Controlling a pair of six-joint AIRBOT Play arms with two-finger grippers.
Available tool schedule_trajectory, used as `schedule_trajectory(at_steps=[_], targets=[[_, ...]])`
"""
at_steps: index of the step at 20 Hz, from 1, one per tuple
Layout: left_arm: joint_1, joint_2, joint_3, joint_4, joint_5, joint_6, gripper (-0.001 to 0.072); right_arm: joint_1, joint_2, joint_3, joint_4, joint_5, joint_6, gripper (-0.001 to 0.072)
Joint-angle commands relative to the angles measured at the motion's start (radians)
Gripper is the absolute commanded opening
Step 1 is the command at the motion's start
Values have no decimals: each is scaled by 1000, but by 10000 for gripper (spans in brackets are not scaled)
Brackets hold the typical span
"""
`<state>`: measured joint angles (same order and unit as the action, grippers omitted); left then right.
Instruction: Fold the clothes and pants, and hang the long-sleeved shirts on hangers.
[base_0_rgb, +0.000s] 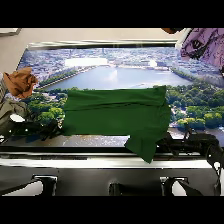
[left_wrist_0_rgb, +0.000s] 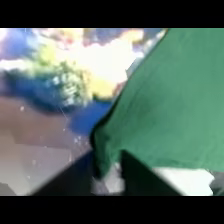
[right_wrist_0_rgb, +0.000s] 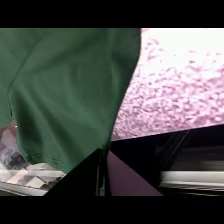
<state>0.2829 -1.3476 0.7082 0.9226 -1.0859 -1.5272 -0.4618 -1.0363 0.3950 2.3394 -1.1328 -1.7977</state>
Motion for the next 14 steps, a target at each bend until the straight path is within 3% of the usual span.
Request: schedule_trajectory(at_steps=[1,5,10,14], targets=[[-12,-15,1,-15,54,1,19,0,36,3,0,-2,10,29],[-10,32,21,18,-19,1,15,0,86,64,-40,-58,53,28],[10,298,22,296,-201,-124,15,0,254,237,-230,-306,246,27],[8,461,21,331,-298,-128,15,0,422,316,-312,-494,345,27]])
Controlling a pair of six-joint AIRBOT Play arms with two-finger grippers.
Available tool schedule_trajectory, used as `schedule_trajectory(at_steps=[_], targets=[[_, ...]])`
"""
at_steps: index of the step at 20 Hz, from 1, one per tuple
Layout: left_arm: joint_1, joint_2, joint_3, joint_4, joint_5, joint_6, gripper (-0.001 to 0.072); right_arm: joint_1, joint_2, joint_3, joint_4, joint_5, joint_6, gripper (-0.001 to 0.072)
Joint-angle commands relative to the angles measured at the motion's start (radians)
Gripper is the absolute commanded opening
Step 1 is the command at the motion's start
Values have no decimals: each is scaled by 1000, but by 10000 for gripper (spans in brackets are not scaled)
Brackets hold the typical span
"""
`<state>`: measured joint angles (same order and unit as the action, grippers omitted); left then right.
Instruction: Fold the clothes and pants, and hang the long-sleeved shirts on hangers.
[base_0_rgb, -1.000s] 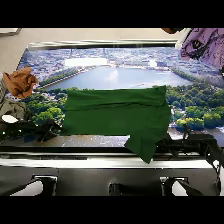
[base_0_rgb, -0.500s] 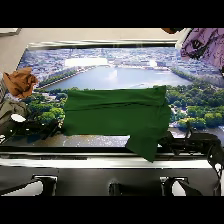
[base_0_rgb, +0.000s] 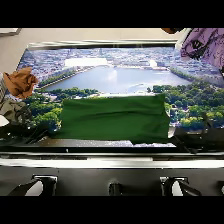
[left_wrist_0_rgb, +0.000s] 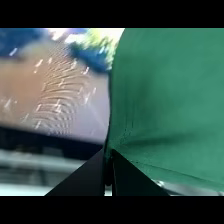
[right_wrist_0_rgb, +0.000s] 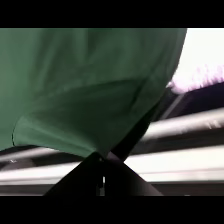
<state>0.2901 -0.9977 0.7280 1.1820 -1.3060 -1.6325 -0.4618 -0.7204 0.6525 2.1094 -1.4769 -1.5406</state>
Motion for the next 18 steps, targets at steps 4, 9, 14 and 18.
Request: schedule_trajectory(at_steps=[4,9,14,18], targets=[[1,124,2,35,-7,-27,15,0,111,103,-77,-119,80,27],[-68,-21,65,12,150,-14,15,0,-135,130,77,104,-35,27],[-137,-259,210,13,277,-17,14,0,-420,241,122,298,-111,27],[-163,-454,361,16,278,10,14,101,-602,346,127,387,-165,27]])
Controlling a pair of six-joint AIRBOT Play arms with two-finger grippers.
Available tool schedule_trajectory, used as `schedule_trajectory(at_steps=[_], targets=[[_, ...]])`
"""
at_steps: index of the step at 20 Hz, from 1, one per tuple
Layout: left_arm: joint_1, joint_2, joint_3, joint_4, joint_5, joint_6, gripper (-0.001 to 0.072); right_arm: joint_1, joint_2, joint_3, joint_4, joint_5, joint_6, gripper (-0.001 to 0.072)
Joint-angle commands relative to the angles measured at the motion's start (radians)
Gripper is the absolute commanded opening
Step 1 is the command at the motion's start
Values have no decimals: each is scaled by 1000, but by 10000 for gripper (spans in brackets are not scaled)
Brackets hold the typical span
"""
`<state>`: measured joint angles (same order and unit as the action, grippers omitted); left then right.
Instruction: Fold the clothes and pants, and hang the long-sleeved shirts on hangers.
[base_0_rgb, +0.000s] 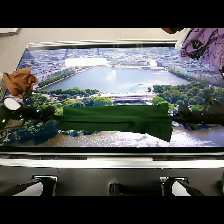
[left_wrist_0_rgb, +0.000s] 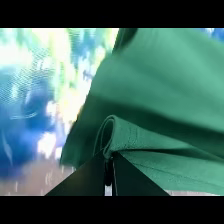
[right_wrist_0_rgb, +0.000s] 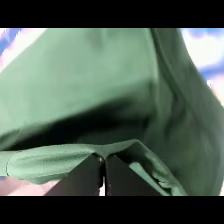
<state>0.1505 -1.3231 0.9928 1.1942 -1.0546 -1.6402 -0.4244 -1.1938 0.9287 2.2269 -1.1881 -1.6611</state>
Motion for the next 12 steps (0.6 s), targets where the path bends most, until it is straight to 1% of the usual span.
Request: schedule_trajectory(at_steps=[1,2,3,7,12], targets=[[-31,-173,132,3,27,17,14,102,-163,99,-16,127,-27,27],[-35,-209,163,3,27,17,14,136,-194,125,-45,169,8,27],[-39,-244,195,4,27,16,14,162,-219,148,-61,200,16,27],[-40,-338,276,4,27,8,14,218,-320,223,-115,231,52,27],[-49,-397,294,3,25,-2,16,222,-351,231,-130,302,106,27]])
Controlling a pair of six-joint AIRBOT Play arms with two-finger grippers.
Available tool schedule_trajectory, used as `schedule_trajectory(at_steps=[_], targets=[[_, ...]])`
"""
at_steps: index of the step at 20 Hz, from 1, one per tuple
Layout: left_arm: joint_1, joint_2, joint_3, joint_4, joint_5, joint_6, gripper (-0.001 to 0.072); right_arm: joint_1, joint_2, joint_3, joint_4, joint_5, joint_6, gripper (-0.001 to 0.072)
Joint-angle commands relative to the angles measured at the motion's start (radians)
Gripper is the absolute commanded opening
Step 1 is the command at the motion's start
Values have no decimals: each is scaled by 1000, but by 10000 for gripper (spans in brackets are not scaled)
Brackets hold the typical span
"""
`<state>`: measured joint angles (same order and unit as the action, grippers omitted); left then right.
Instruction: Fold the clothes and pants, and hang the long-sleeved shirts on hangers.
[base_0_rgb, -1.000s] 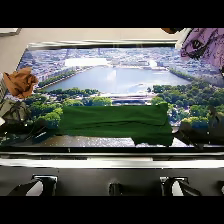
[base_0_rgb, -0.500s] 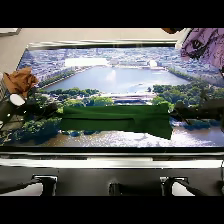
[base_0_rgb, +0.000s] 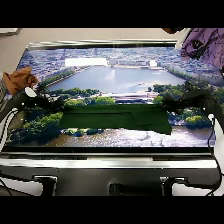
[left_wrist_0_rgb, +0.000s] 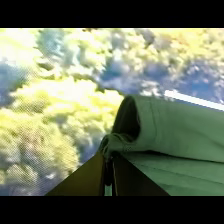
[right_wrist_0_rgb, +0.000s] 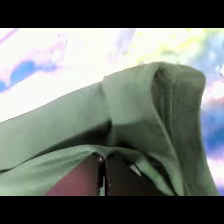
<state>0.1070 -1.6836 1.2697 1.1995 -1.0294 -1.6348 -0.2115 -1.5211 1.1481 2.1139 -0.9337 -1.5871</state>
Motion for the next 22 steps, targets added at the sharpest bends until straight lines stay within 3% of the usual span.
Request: schedule_trajectory(at_steps=[1,3,4,5,6,7,12,22], targets=[[-8,-41,18,-2,2,-8,17,10,-27,12,-16,54,32,28],[-11,-41,20,-3,2,-8,67,9,-30,12,-4,48,32,61],[-11,-39,30,-3,-10,-8,192,6,-29,28,6,21,32,220],[-8,-34,50,-2,-32,-16,380,-5,-29,70,2,-46,30,353],[-1,-24,78,-2,-66,-16,509,-27,-29,124,-3,-124,11,417],[8,-13,105,6,-100,-17,552,-60,-29,180,-10,-198,-9,487],[35,61,180,10,-178,-18,552,-271,-63,253,34,-430,-141,594],[32,172,188,24,-179,-43,552,-301,-271,174,187,-452,-315,651]])
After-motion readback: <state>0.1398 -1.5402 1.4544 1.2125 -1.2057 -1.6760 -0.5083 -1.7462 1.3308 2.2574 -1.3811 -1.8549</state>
